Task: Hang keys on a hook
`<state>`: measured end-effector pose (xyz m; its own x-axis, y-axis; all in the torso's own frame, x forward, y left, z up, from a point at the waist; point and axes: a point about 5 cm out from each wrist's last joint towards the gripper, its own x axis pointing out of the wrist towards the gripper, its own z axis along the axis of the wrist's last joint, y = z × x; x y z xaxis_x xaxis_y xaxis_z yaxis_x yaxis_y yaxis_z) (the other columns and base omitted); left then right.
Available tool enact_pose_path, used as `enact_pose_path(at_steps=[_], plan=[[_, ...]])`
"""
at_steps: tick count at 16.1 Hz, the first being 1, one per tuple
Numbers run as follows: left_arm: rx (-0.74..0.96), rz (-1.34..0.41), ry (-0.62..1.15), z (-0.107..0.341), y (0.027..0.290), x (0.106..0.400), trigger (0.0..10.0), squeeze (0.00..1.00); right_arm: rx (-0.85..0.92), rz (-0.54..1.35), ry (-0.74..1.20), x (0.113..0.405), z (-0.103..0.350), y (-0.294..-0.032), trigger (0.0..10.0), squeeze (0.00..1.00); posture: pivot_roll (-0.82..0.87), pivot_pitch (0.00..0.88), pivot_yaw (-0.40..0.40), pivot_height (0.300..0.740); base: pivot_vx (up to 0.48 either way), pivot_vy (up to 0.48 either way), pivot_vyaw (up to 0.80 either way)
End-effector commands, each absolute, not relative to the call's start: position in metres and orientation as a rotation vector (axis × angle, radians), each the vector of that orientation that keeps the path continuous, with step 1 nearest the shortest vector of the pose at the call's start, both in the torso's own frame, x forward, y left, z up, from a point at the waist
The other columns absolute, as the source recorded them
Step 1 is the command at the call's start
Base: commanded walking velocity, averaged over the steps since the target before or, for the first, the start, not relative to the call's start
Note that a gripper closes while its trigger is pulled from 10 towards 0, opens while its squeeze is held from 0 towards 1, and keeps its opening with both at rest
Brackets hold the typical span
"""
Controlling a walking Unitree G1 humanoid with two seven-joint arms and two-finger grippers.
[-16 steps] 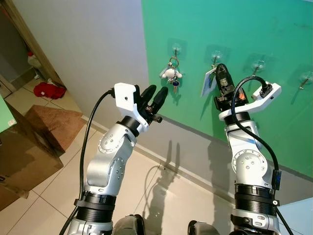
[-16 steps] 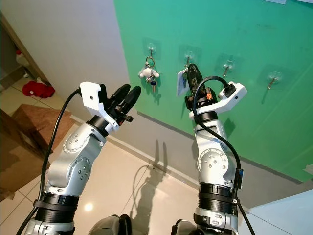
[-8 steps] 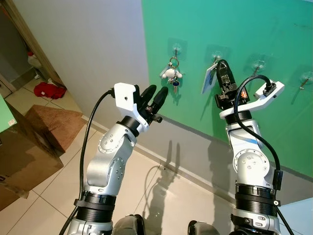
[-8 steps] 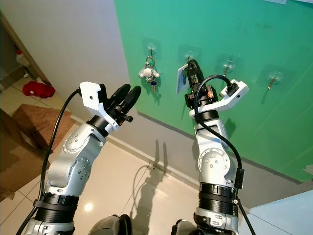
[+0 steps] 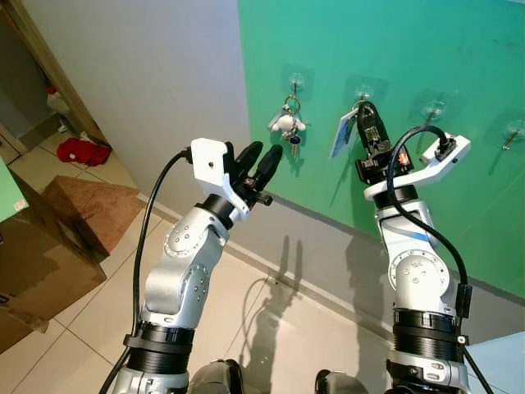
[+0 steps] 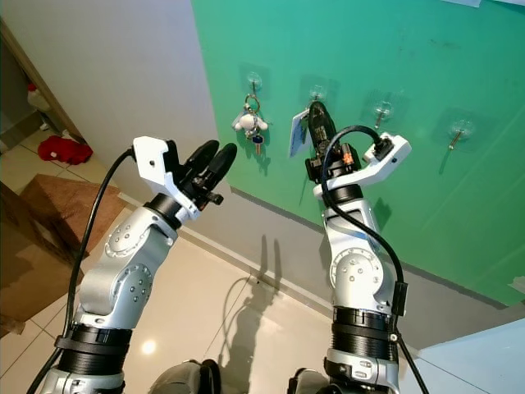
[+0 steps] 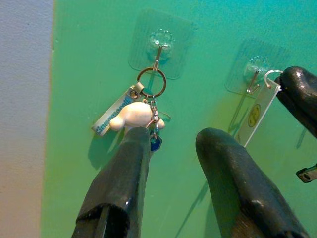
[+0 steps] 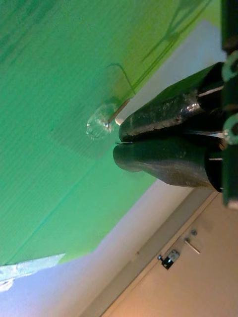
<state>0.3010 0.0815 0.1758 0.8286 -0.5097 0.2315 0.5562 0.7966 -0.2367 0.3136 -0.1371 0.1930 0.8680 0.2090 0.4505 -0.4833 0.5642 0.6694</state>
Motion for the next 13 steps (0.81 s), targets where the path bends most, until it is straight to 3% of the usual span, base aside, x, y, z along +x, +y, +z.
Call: enact_pose_path(at_steps=[1, 13], plan=[[-0.299, -0.586, -0.168, 0.1792, 0.0816, 0.2982, 10.0, 0.00, 0.871, 0.408, -0.318, 0.3150, 0.1919, -0.1344, 10.0, 0.00, 0.03, 0.147, 0.065, 0.740, 0.000, 0.000, 0.00], [-0.305, -0.585, -0.169, 0.1801, 0.0814, 0.2962, 10.0, 0.00, 0.865, 0.395, -0.295, 0.3193, 0.1941, -0.1309, 10.0, 0.00, 0.03, 0.155, 0.061, 0.740, 0.000, 0.000, 0.00]])
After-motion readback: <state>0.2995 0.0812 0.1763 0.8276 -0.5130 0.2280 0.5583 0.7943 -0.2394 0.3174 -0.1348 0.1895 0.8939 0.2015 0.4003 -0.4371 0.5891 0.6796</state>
